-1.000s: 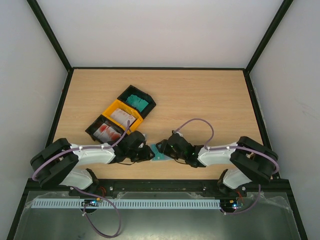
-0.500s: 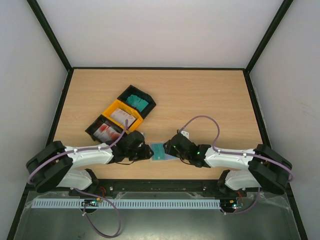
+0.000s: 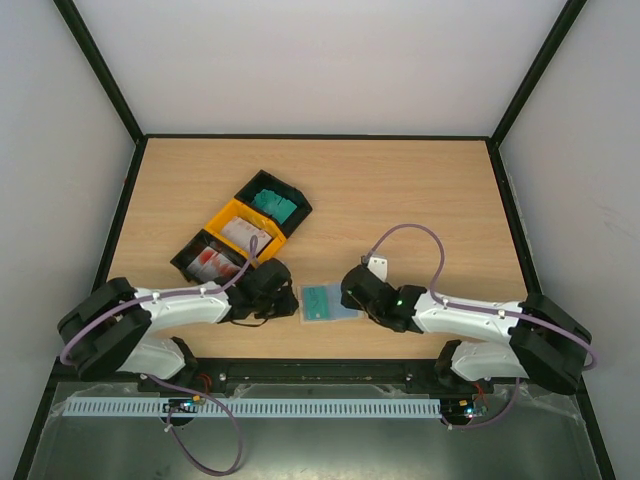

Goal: Put the credit cards into the card holder
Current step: Insert the credit card into the card holder, then close the card holder at the center of the board.

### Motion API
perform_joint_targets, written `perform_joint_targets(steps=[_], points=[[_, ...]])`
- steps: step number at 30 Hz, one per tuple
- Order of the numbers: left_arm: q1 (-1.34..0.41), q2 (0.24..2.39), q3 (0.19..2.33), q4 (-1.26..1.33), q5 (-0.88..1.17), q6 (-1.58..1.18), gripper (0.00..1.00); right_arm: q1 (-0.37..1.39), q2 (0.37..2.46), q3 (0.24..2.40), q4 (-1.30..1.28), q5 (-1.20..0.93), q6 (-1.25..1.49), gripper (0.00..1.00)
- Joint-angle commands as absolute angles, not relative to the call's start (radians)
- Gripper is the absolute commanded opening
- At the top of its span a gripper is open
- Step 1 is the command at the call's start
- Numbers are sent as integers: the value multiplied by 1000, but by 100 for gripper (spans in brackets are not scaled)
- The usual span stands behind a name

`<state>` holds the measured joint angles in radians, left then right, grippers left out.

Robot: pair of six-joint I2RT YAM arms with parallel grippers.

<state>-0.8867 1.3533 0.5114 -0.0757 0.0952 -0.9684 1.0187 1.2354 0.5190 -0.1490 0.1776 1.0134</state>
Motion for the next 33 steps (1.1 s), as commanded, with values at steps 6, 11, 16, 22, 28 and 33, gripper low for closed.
perform_joint_targets(steps=[6,11,16,22,28,33], points=[[-875,1399,496,12,127,-1036,30,994,1220,444,-166,208,1029,52],[-874,1407,490,26,135,-1050,28,968,1234,403,-154,195,1055,53],[-874,1421,485,45,146,-1054,26,952,1233,366,-120,160,1069,54],[-871,1439,493,66,153,-1050,11,947,1213,333,-64,74,1089,54],[-863,1369,518,-2,100,-1024,3,948,1199,345,-47,25,1085,54],[-813,1289,553,-124,81,-958,3,947,1166,374,-76,76,1061,54]])
